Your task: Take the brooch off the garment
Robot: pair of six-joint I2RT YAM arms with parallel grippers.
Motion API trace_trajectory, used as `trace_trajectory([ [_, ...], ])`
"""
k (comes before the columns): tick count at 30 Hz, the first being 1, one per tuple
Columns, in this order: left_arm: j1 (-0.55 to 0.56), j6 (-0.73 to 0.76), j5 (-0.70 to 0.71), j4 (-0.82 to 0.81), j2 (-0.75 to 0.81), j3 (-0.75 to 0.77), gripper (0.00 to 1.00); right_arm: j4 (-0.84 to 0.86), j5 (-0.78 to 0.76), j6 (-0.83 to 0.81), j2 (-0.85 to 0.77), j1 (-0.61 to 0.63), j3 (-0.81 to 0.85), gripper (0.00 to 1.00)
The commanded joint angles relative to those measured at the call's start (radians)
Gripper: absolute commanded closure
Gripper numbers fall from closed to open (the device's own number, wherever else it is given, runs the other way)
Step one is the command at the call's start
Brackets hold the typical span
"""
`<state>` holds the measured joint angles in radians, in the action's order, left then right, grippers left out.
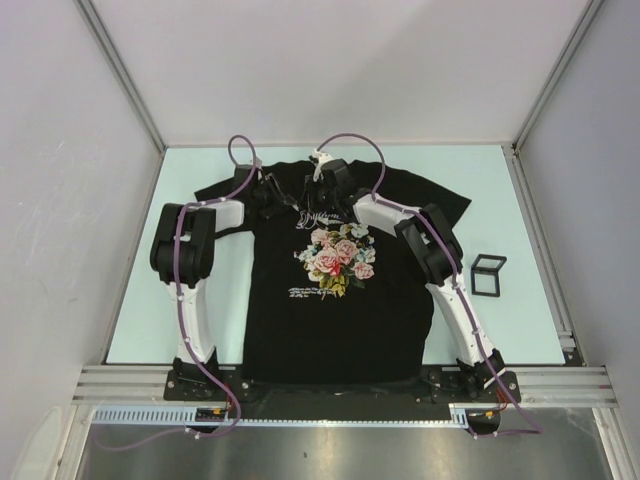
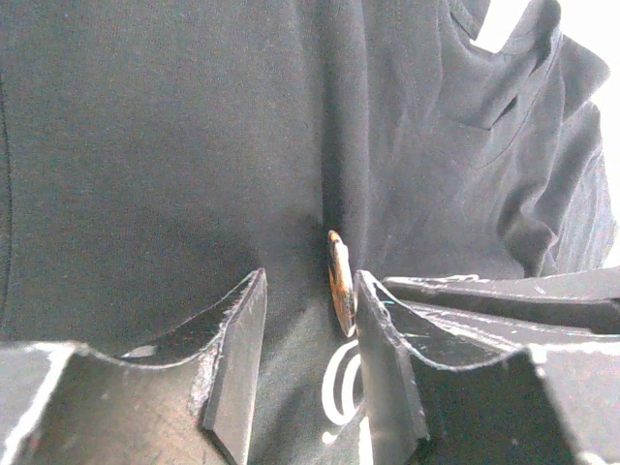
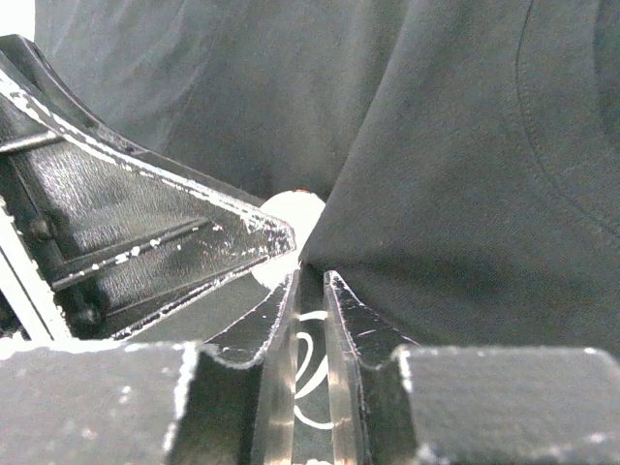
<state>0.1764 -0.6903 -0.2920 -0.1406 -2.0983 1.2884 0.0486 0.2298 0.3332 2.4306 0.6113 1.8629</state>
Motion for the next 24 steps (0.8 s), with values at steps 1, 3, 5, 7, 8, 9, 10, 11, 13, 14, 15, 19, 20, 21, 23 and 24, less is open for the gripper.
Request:
trace_trajectory([
  [1,-0.009,-0.018,0.008,-0.051,0.067,-0.020,0.55,-0.010,-0.010,0.000,0.008,0.011,0.059,0.81],
  [3,-0.009,-0.020,0.010,-0.060,0.070,-0.020,0.54,-0.018,-0.017,0.000,0.015,0.013,0.064,0.82],
  [5,-0.011,-0.025,0.010,-0.063,0.067,-0.018,0.53,-0.021,-0.018,0.000,0.018,0.013,0.070,0.83],
  [7,-0.011,-0.026,0.007,-0.066,0.060,-0.012,0.53,-0.021,-0.017,0.000,0.019,0.015,0.071,0.84],
  [8,-0.012,-0.029,0.005,-0.070,0.054,-0.009,0.53,-0.023,-0.018,-0.002,0.019,0.016,0.073,0.85],
  [9,-0.011,-0.032,0.007,-0.071,0.052,-0.008,0.53,-0.023,-0.018,0.000,0.021,0.015,0.073,0.86],
  [10,-0.011,-0.037,0.007,-0.080,0.052,-0.009,0.54,-0.021,-0.018,0.000,0.021,0.015,0.073,0.87],
  [11,-0.011,-0.040,0.010,-0.083,0.052,-0.008,0.55,-0.023,-0.018,0.000,0.021,0.015,0.074,0.88],
  [13,-0.012,-0.041,0.013,-0.088,0.049,-0.005,0.55,-0.024,-0.018,-0.002,0.022,0.015,0.074,0.90],
  [14,-0.011,-0.046,0.016,-0.090,0.047,-0.003,0.55,-0.024,-0.018,-0.002,0.022,0.015,0.076,0.91],
  [15,-0.012,-0.048,0.014,-0.090,0.046,-0.001,0.55,-0.027,-0.018,0.000,0.022,0.015,0.076,0.92],
  [19,-0.011,-0.054,0.007,-0.097,0.035,0.005,0.60,-0.026,-0.017,-0.002,0.024,0.015,0.078,0.94],
  [20,-0.011,-0.054,0.007,-0.099,0.034,0.005,0.62,-0.027,-0.018,-0.002,0.024,0.015,0.078,0.94],
  [21,-0.011,-0.052,0.004,-0.099,0.034,0.005,0.63,-0.026,-0.018,-0.002,0.024,0.015,0.078,0.94],
  [23,-0.011,-0.054,0.002,-0.102,0.034,0.005,0.67,-0.029,-0.018,-0.002,0.024,0.015,0.079,0.94],
  [24,-0.011,-0.051,0.004,-0.100,0.034,0.005,0.68,-0.027,-0.018,-0.002,0.024,0.015,0.079,0.94],
])
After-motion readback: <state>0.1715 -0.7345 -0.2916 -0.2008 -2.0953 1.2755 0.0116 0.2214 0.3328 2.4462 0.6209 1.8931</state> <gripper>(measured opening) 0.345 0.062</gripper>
